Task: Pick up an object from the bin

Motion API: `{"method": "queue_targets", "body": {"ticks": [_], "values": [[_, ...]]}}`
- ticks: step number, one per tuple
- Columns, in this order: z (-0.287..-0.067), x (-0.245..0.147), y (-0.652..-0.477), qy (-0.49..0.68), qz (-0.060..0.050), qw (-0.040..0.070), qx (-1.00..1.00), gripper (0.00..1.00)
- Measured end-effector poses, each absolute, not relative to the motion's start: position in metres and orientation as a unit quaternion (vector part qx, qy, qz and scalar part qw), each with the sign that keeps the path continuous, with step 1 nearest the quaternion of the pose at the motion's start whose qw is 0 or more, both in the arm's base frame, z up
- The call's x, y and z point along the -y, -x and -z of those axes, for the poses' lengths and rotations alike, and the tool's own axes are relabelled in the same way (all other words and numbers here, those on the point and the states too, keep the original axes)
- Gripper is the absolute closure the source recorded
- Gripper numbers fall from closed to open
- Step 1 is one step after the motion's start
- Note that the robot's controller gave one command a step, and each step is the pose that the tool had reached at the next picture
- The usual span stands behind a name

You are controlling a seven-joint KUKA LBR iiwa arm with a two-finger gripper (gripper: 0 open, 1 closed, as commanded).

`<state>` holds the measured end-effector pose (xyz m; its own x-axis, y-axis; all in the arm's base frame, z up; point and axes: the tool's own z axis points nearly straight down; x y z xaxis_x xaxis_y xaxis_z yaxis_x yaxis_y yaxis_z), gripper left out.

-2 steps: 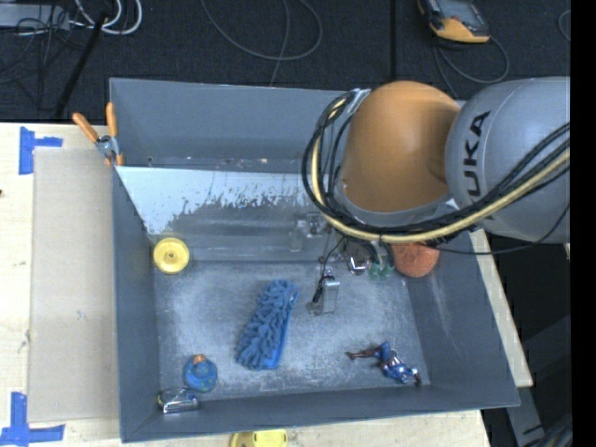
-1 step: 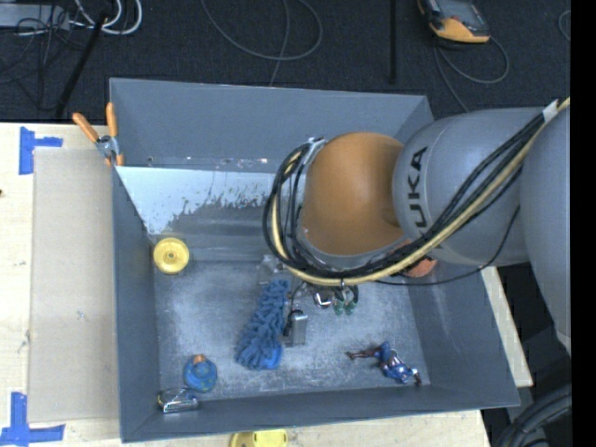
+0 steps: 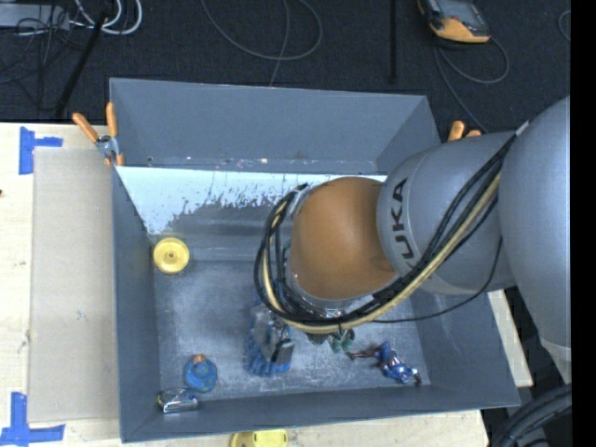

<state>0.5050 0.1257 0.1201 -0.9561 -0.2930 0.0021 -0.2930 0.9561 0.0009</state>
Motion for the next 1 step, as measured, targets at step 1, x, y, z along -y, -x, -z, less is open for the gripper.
{"method": "queue_targets", "body": {"ticks": [1], "values": [[-0.1201, -0.1255, -0.5050, -0.148, 0.000, 0.001, 0.989, 0.00]]}}
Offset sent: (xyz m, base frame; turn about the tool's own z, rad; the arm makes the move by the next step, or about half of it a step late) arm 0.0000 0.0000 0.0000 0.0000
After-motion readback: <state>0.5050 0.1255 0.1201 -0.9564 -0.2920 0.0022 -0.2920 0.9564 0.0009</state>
